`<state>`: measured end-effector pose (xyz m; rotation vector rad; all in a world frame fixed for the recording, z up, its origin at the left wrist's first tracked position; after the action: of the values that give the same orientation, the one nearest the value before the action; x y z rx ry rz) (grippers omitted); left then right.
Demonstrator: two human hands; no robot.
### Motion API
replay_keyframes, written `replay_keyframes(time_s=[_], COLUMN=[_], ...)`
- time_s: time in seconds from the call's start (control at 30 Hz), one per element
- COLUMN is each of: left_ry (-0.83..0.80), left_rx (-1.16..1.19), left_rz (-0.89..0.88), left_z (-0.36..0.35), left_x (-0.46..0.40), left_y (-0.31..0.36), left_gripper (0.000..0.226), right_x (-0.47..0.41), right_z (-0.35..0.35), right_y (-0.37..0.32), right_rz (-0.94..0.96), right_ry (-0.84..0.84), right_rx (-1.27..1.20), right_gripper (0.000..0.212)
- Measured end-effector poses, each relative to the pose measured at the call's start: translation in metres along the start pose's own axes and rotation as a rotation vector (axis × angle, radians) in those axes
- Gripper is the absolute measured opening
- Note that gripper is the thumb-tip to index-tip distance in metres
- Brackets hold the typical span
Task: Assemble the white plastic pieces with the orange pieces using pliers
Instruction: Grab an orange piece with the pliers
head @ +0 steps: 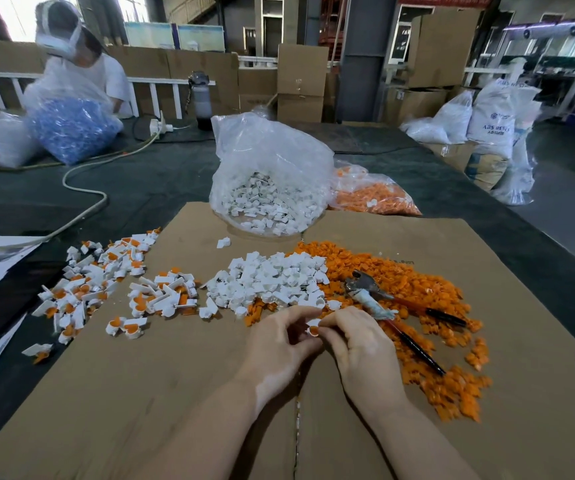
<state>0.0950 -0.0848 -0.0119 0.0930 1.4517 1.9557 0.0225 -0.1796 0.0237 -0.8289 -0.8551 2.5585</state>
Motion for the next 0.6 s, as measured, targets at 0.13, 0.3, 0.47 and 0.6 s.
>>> replay_keyframes(time_s=[0.13, 0.3, 0.47, 0.6], left_ry=[0.030, 0.031, 0.031, 0.030], left_rx=[-0.046, -0.094, -0.110, -0.117], left_rz=[-0.018, -0.040, -0.045, -0.054], left_z=[0.003, 0.004, 0.003, 0.002], left_x=[0.000, 0.002, 0.003, 0.003], left_y=[0.001, 0.003, 0.005, 0.007], left_gripper=[0.035, 0.030, 0.027, 0.026], right_x=[0.001, 0.006, 0.008, 0.008], right_z=[0.006, 0.005, 0.002, 0.002], right_y=[0.004, -0.007, -0.012, -0.013], right_rz=[-0.033, 0.073, 0.130, 0.141], right_ry=[0.037, 0.027, 0.023, 0.052], right_rx=[-0.023, 0.009, 0.086, 0.112], right_gripper=[0.010, 0.013, 0.011, 0.013])
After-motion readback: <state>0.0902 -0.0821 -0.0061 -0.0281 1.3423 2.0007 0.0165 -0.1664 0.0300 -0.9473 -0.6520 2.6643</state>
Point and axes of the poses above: each hand's wrist, its own x-axis away from the middle knuckle, its own z-axis out of the back of the hand, y = z × x, the point moved 9 cm from there along -x, towards the middle knuckle, and after that the axes turned 15 degrees about -z, right-handed, at the moved point
